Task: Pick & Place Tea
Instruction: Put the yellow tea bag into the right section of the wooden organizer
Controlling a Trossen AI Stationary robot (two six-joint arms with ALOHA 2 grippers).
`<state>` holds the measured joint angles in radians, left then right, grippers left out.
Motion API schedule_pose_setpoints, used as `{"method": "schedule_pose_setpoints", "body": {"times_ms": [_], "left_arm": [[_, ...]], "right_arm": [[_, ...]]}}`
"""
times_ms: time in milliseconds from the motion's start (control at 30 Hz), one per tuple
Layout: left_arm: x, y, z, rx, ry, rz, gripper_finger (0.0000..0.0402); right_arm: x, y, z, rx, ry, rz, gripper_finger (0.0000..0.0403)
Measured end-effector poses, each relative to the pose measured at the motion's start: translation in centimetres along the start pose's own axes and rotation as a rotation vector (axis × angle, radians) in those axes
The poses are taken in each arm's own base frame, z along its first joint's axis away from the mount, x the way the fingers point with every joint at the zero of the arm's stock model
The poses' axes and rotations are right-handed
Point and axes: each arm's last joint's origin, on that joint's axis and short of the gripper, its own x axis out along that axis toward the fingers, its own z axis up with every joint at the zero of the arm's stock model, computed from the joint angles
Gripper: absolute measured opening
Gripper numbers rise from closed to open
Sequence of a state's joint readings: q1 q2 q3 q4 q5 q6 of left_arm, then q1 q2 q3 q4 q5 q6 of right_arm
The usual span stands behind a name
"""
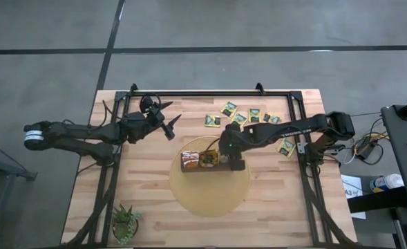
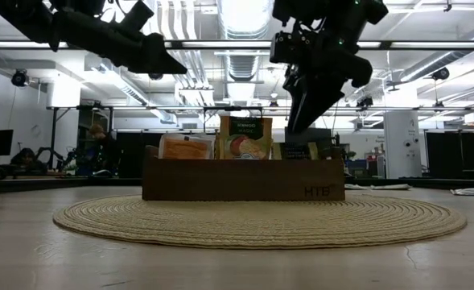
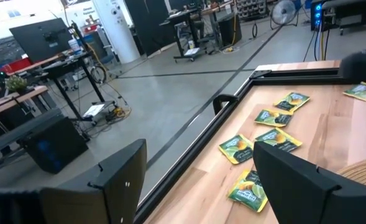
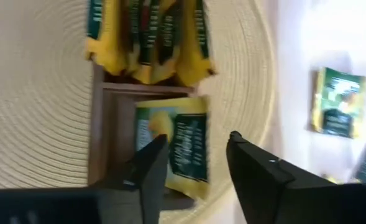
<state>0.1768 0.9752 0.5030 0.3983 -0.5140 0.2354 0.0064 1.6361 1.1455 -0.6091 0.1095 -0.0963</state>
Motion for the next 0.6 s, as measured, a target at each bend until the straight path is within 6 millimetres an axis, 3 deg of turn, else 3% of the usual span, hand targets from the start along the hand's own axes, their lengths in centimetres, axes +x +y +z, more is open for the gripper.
{"method": "schedule_pose_setpoints", "body": {"times_ms": [300,467,600], "left_arm": [[0.0,0.0,-0.1,0.022,0.006,-0.001,0.0288],[0.0,0.0,-0.1,0.025,0.009,-0.004,0.0288],[0.0,-0.1,-0.1,0.024,0.0,-0.05,0.0288]], "right_arm": [[-2.8,-1.2,0.4,-0.02,0.133,-0.196,0.0198],[-4.8,-3.5,0.0,0.084,0.087,-0.23,0.0199],[-5.2,-5.8,-1.7,0.168,0.091,-0.265,0.0198]]}}
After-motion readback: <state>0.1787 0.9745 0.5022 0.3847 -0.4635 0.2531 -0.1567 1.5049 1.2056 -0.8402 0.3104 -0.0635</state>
